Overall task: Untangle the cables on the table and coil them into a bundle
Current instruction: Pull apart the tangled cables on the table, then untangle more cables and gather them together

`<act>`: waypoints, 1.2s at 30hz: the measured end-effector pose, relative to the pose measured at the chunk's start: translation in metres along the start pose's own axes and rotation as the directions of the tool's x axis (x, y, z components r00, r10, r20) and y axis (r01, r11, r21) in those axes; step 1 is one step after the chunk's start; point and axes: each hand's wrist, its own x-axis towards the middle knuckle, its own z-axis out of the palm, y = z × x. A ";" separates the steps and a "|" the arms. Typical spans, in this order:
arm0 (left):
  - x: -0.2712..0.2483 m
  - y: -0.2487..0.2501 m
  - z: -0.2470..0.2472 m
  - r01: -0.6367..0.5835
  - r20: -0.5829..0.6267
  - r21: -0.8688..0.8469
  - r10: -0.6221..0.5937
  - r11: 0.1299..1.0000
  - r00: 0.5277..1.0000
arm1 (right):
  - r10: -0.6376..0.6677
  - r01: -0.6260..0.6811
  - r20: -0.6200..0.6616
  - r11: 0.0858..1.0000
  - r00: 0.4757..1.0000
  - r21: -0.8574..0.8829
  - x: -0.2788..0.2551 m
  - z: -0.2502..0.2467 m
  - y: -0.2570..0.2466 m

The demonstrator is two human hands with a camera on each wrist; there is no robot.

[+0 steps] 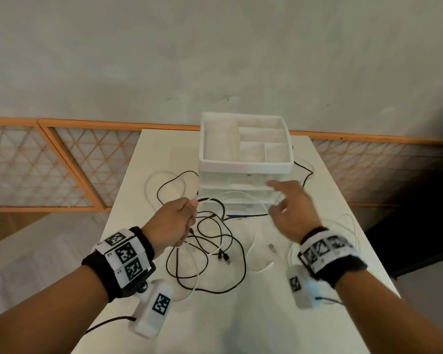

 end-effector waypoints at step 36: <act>-0.019 -0.081 -0.042 0.082 0.033 0.851 -0.209 0.519 0.977 | 0.247 -0.199 0.180 0.948 0.952 -0.247 -0.034 0.061 0.058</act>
